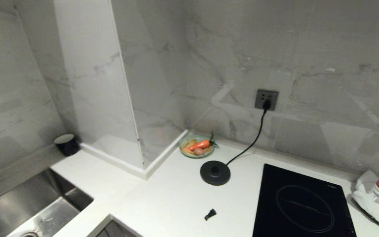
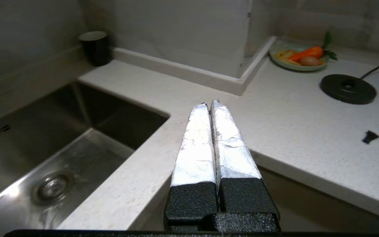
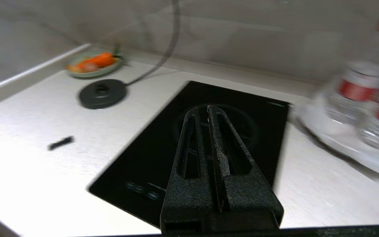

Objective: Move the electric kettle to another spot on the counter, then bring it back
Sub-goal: Grab the kettle

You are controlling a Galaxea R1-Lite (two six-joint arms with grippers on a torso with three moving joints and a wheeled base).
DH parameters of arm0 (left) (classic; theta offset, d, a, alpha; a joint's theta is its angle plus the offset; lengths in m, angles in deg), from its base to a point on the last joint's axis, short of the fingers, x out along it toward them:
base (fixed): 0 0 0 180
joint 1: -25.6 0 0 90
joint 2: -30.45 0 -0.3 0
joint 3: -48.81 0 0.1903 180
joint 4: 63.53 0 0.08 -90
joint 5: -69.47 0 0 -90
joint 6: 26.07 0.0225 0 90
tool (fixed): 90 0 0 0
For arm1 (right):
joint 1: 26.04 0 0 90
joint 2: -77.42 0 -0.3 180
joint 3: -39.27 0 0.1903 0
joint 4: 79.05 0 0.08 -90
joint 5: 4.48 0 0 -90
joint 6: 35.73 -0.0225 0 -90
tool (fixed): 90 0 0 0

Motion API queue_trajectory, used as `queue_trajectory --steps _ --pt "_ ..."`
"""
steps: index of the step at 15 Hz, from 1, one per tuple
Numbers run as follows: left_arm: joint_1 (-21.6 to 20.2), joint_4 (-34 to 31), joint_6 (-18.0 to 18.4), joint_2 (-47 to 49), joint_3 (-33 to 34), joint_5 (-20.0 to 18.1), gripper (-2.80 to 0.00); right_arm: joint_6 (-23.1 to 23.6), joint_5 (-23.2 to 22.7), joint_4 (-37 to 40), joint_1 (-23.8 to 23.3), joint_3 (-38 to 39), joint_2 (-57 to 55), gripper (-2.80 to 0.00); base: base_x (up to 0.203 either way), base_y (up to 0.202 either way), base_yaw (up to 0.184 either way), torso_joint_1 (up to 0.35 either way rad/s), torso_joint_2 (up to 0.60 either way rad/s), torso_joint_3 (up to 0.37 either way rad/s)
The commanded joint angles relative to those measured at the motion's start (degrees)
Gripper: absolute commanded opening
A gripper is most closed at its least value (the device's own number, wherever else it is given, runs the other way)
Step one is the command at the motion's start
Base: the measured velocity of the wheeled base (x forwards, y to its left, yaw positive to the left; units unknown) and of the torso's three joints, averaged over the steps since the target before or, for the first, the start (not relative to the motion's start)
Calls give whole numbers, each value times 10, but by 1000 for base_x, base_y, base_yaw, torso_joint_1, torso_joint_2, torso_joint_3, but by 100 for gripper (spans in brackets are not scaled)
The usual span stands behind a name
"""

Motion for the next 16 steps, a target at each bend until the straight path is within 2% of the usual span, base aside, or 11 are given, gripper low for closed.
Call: queue_trajectory --steps 1,16 --pt "0 0 0 1 0 0 -280 0 0 0 0 0 0 -280 0 -15 176 8 1 2" --pt "0 0 1 1 0 0 -280 0 0 0 0 0 0 -280 -2 -8 171 2 5 4"
